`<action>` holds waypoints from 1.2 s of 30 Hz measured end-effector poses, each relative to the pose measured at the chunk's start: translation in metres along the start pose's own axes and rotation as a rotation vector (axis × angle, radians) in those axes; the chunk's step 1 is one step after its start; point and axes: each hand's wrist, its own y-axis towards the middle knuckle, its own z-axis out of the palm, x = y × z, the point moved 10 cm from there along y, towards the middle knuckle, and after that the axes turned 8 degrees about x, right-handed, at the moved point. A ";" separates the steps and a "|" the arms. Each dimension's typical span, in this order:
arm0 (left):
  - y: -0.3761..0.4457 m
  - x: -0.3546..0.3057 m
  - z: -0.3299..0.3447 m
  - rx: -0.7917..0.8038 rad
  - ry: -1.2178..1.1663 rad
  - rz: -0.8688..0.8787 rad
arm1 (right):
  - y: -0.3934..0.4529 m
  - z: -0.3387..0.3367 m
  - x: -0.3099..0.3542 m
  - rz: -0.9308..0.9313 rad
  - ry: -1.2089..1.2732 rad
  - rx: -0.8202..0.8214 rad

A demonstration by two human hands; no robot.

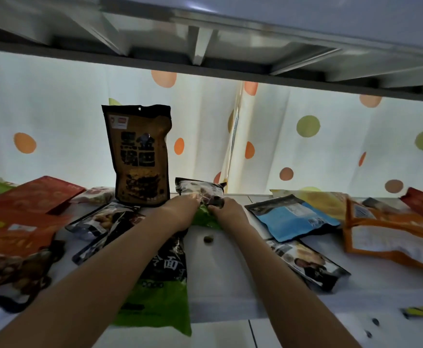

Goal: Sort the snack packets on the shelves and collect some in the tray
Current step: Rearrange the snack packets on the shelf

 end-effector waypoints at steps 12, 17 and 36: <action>-0.074 -0.097 -0.057 -0.383 -0.270 0.167 | -0.095 -0.074 -0.007 -0.019 -0.392 -0.283; -0.097 -0.142 -0.043 -0.378 -0.478 0.173 | -0.166 -0.109 -0.070 0.101 -0.576 -0.391; -0.194 -0.183 0.046 -0.648 -0.710 0.191 | -0.299 -0.088 -0.076 -0.084 -0.180 -0.292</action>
